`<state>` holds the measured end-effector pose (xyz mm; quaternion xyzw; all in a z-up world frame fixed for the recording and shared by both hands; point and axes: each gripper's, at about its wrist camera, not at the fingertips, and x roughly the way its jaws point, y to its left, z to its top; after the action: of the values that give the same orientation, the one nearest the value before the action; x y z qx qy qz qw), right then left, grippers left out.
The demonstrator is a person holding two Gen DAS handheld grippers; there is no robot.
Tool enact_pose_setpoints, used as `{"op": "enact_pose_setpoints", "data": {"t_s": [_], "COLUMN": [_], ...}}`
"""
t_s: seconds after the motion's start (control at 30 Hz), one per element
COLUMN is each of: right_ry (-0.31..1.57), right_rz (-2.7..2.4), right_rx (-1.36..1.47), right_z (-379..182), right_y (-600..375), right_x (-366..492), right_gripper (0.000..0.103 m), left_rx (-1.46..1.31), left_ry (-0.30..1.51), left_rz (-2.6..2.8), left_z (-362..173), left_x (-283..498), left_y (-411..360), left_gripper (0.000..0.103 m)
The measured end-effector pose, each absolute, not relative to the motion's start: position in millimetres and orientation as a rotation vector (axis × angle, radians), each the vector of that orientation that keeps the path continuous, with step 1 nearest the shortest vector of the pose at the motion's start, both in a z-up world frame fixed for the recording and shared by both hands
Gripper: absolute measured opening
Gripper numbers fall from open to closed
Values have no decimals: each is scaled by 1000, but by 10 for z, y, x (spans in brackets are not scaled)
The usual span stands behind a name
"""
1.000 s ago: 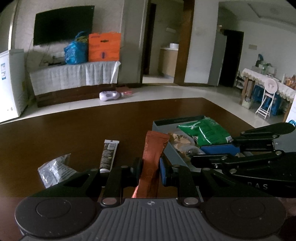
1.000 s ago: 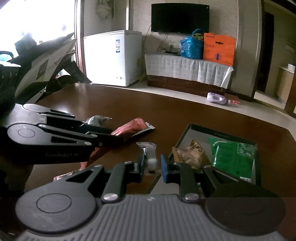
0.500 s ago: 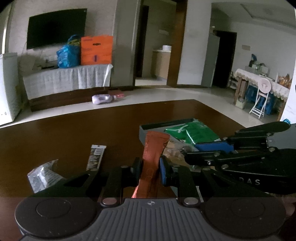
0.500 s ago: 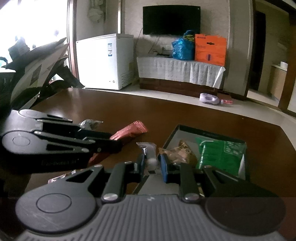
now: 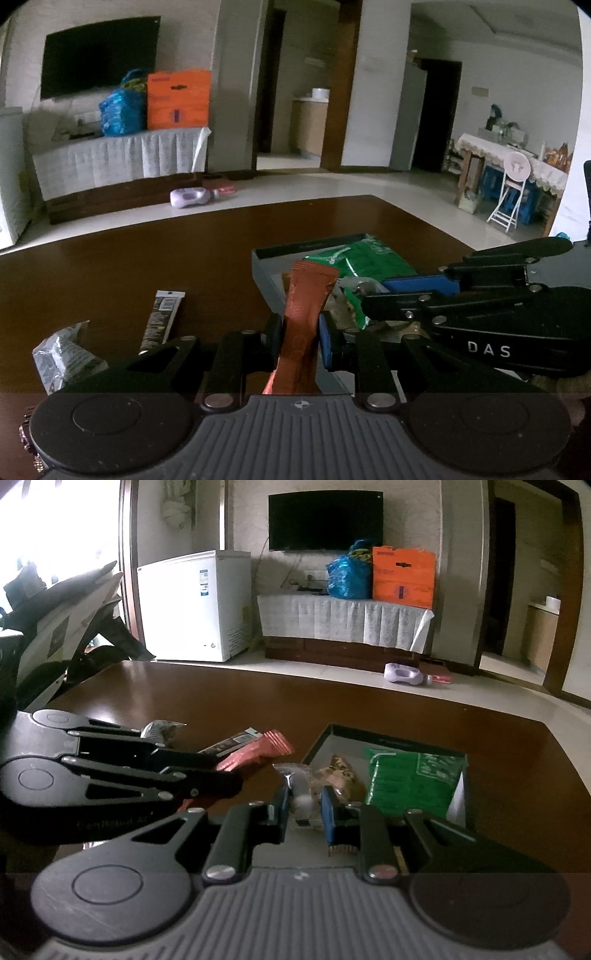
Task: Organize snacks
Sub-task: 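Carry the orange bar and the clear item over the white box with both grippers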
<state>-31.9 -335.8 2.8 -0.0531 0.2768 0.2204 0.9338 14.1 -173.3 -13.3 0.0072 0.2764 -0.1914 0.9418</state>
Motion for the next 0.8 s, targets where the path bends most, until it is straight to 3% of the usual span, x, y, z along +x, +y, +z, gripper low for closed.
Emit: {"op": "enact_pose_setpoints", "data": {"t_s": [0.8], "right_ry": [584], "right_rz": [395], "right_rx": [-105], "right_z": [33], "right_y": [-3508], "right_x": [-386], "right_gripper": [19], "left_rx": [16], "left_ry": [568], "left_rz": [-437], "left_z": [-196], "left_x": [174], "left_y": [-1961], "left_gripper": [22]}}
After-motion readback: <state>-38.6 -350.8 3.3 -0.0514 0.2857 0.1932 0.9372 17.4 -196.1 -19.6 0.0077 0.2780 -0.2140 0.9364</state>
